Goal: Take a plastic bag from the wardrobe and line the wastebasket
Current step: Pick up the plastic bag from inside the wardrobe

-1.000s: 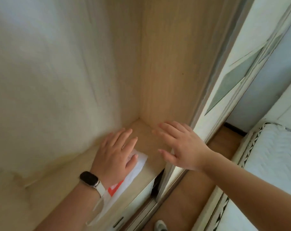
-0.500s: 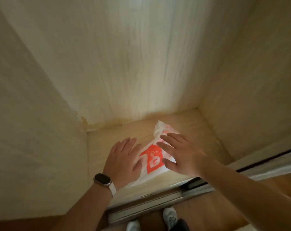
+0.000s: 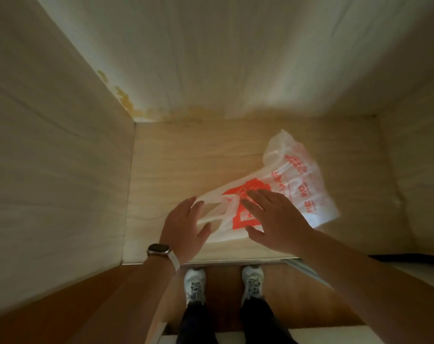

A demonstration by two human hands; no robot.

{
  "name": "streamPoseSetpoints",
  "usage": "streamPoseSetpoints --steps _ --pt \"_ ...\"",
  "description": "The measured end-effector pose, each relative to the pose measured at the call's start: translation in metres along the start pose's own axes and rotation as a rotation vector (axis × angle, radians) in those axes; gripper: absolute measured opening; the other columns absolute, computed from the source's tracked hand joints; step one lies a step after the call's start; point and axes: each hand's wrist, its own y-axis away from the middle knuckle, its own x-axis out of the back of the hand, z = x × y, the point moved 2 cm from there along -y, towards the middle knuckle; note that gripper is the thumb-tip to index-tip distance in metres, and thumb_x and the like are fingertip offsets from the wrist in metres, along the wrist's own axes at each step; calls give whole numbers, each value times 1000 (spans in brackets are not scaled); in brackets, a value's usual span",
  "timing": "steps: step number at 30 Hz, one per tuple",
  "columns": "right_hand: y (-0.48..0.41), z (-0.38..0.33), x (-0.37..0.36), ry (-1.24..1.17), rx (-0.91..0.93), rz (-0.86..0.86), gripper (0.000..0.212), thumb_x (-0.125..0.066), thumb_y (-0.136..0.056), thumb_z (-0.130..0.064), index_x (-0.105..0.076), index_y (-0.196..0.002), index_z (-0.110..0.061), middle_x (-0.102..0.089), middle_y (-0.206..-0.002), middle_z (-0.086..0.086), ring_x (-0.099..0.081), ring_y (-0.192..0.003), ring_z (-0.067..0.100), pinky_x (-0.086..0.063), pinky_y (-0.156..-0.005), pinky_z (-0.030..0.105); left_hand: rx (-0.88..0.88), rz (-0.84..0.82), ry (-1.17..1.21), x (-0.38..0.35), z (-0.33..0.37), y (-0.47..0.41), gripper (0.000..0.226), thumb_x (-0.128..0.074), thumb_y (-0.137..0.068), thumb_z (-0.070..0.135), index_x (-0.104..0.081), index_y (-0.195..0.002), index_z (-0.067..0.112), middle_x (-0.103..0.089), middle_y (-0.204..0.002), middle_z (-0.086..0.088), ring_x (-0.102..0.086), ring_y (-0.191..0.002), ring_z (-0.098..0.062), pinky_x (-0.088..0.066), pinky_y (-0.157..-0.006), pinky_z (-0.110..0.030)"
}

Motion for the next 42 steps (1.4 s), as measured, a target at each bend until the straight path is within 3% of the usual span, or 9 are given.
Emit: streamPoseSetpoints --steps 5,8,10,15,21,28,32,38,42 --pt "-23 17 -65 4 19 -12 68 -68 -82 -47 -49 -139 -16 -50 -146 15 -49 -133 37 -40 -107 51 52 -26 25 -59 -33 -41 76 -47 -89 59 -29 -151 19 -25 -161 -6 -22 -148 -25 -21 -120 -42" --pt "-30 24 -101 -9 22 -67 75 -68 -81 -52 -43 -144 -19 -42 -153 14 -39 -140 38 -32 -113 57 53 -33 61 -86 -42 -53 90 -34 -80 71 -28 -152 16 -31 -158 -9 -28 -145 -28 -26 -119 -47" --pt "-33 29 -118 -19 3 -102 76 -68 -81 -52 -41 -146 -22 -40 -154 13 -36 -140 38 -29 -114 58 16 -25 95 -104 -43 -52 91 -39 -79 71 -30 -150 14 -38 -153 -11 -35 -141 -30 -29 -117 -50" --pt "-35 37 -143 -78 -48 -70 61 -61 -88 -46 -43 -142 -24 -47 -143 5 -39 -134 31 -25 -115 48 -25 -12 114 -137 -39 -41 98 -52 -72 72 -23 -149 18 -34 -154 -9 -27 -143 -25 -14 -118 -45" --pt "-39 45 -165 -87 -84 -6 61 -64 -84 -38 -47 -138 -17 -53 -137 5 -47 -125 32 -35 -107 49 -17 80 -11 -153 -42 -48 107 -57 -67 76 -28 -148 12 -40 -146 -13 -37 -134 -31 -28 -113 -48" --pt "-47 45 -170 -106 -133 60 54 -61 -81 -44 -57 -131 -24 -58 -132 -3 -50 -122 28 -30 -108 48 51 215 -65 -155 -38 -66 90 -50 -76 64 -38 -144 7 -58 -120 -13 -49 -109 -32 -40 -95 -48" --pt "-49 46 -172 -127 -130 126 49 -63 -84 -50 -61 -126 -24 -61 -127 -3 -52 -120 27 -32 -106 48 36 341 24 -155 -36 -78 59 -57 -74 52 -63 -118 13 -60 -102 -11 -46 -99 -28 -39 -87 -45" --pt "-56 43 -174 -187 -169 222 37 -56 -89 -50 -68 -111 -22 -65 -118 -1 -52 -114 29 -36 -101 47 -29 458 154 -156 -33 -87 24 -68 -78 34 -72 -91 14 -62 -121 -12 -52 -117 -33 -39 -98 -46" --pt "-61 39 -175 -249 -242 228 38 -61 -86 -52 -67 -108 -21 -65 -116 -1 -55 -110 30 -41 -96 48 -36 398 405 -148 -16 -89 20 -58 -80 21 -65 -95 11 -68 -108 -3 -60 -108 -24 -43 -96 -56"
